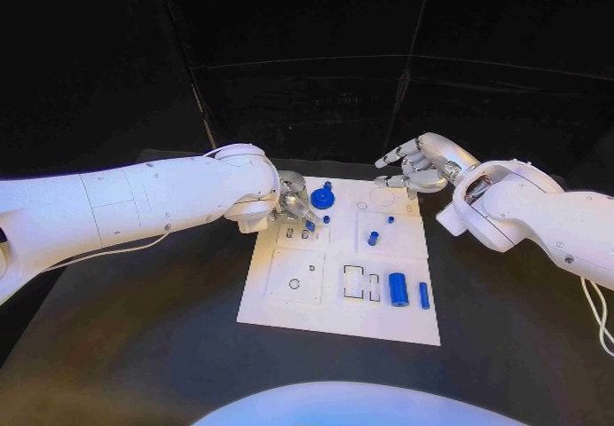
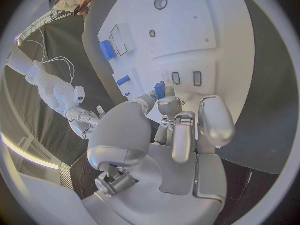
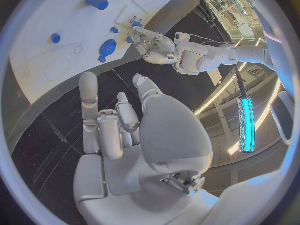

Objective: Assemble the parts on the task board

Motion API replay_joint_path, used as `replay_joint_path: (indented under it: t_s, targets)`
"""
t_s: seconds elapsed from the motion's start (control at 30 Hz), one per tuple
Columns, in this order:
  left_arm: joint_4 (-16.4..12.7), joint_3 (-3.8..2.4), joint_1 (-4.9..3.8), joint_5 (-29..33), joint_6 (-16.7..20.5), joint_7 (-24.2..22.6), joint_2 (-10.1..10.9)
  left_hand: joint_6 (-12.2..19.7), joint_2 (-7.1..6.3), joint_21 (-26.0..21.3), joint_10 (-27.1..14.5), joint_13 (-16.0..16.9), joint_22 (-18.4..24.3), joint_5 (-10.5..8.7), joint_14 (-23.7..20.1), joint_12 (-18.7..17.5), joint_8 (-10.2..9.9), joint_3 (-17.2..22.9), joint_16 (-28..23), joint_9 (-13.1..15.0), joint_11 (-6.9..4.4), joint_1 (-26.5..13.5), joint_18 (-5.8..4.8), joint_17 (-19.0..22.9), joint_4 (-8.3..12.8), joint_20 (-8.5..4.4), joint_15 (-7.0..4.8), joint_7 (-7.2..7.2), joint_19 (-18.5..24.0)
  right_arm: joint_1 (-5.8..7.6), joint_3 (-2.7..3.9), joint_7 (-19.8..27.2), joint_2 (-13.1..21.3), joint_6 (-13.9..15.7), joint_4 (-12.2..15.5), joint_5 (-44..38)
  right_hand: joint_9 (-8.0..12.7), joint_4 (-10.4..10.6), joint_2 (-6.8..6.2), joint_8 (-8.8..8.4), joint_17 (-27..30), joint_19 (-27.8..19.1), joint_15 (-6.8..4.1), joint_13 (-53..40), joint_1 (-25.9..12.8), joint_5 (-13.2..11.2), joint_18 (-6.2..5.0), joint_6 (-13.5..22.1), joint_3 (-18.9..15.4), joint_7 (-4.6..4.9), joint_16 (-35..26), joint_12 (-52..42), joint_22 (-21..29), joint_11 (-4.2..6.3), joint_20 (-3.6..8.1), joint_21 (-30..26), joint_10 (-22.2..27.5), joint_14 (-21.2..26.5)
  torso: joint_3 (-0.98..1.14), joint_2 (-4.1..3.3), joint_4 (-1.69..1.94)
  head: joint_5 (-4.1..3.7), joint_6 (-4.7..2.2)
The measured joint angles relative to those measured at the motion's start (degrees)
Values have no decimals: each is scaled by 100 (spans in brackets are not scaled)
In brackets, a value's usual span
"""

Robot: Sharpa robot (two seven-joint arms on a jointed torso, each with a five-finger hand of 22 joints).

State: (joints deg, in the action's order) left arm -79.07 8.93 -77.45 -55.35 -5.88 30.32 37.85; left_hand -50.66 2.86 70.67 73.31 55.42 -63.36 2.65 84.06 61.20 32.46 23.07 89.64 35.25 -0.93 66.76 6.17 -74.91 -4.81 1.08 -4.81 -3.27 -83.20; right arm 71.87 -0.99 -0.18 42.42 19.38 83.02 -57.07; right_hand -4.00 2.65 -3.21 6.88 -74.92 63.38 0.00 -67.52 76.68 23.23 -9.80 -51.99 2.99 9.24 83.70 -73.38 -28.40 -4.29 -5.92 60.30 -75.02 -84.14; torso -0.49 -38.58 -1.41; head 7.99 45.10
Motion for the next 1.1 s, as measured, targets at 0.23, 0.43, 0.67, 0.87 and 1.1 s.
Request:
replay_joint_path:
  t_s: [0.23, 0.43, 0.67, 0.87, 1.1]
  targets:
    - [-176, 2, 119, -173, 338, -57, 118, 1, -68, 0, 1, -2, -14, -1, 0, 0, 29, 155, 0, 47, -1, -68, 0, 0, 15, 0, 0, 0, 0, 0, 0, -1, -3, -18, -21, 0, 0, 0, -31, 0, 0, 0, 0, 9, 31, 0, 0, 0, 0, 0, 0, 0, 11, 0, 0, 0, 0, 0, -1, 0, -5, 23, 24]
    - [-197, 4, 202, -483, 499, -83, 140, 32, -102, 0, 1, -21, -14, -1, 0, 0, 33, 228, 0, 65, -2, -98, 0, 0, 20, 0, 0, 10, 0, 0, 0, -2, -5, -26, -27, 0, 0, 0, -32, 0, 1, 0, 0, 8, 31, -1, 0, 0, 0, 0, 0, 0, 11, 0, 0, 0, 0, 0, -3, -1, -14, 43, 36]
    - [-221, 4, 245, -754, 565, -97, 154, 32, -178, 0, 20, -27, -14, -18, 0, 0, 33, 290, 0, 93, -21, -79, 0, 0, 56, 0, 1, 9, 0, -1, 0, -2, -7, -31, -32, 0, -1, 0, -32, 0, 1, 0, 0, 8, 31, -1, 0, 0, 0, 0, 0, 0, 11, 0, 0, 0, 0, 0, -4, -1, -21, 47, 41]
    - [-236, 4, 250, -904, 563, -98, 165, 33, -241, 0, 21, -34, -13, -22, 0, 0, 45, 312, 0, 108, -21, -61, 0, 0, 61, 1, 1, 9, 0, -1, -1, -2, -10, -33, -36, 0, -1, 0, -32, 0, 1, 0, 0, 8, 31, -1, 0, 0, 0, 0, 0, 0, 10, -1, 0, 0, 0, 0, -4, -1, -21, 47, 51]
    - [-239, 4, 252, -1004, 492, -94, 181, 41, -273, 0, 40, -43, -13, -23, 0, -22, 63, 313, 0, 109, -40, -93, 0, 0, 62, 1, 1, 0, 1, -1, -1, -1, -17, -35, -46, 0, -1, 0, -32, 0, 1, 0, 0, 7, 31, -1, 0, 0, 0, 0, 0, 0, 10, 0, 0, 0, 0, 0, -3, 0, -21, 48, 84]
